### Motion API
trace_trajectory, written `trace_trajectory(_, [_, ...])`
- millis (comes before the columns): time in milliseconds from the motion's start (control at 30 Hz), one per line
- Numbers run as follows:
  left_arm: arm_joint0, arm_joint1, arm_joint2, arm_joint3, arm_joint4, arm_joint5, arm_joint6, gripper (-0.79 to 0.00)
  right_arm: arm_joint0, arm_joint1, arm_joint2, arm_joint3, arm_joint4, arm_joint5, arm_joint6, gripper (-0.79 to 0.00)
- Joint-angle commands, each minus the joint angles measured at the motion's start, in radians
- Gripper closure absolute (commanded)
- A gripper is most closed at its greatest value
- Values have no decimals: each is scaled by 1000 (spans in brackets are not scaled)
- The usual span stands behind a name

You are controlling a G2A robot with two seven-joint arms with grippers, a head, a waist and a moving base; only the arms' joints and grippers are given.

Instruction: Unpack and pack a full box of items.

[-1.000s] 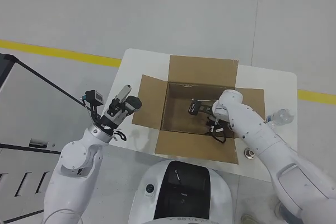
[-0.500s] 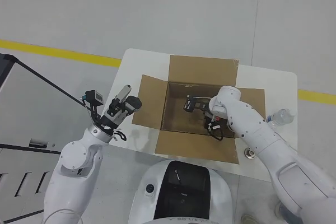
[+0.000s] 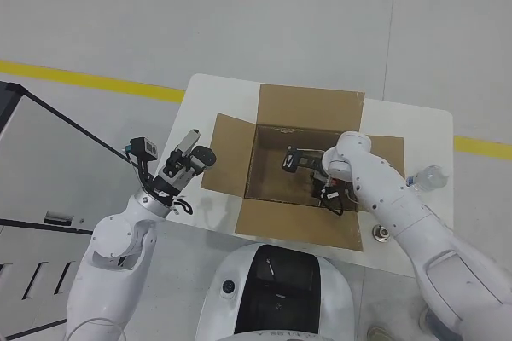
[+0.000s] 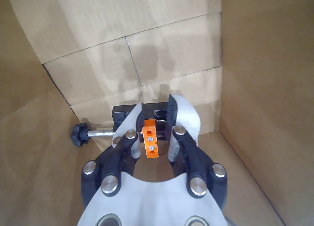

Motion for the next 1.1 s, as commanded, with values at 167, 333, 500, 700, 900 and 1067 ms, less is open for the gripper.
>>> trace_trajectory(167, [0, 0, 0, 0, 0, 0, 0, -785, -31, 19, 26, -49, -8, -19, 34, -360])
trace_trajectory(333, [0, 0, 0, 0, 0, 0, 0, -785, -55, 29, 40, -75, -12, -23, 41, -302])
trace_trajectory(500, [0, 0, 0, 0, 0, 0, 0, -785, -68, 28, 33, -78, -9, -21, 42, -308])
trace_trajectory(700, [0, 0, 0, 0, 0, 0, 0, -785, -59, 19, 15, -37, -12, -13, 21, -314])
trace_trajectory(900, [0, 0, 0, 0, 0, 0, 0, -785, -44, 7, -2, 8, -13, 0, 3, -215])
trace_trajectory(1067, [0, 0, 0, 0, 0, 0, 0, -785, -27, -6, -19, 43, -13, 3, -20, 0])
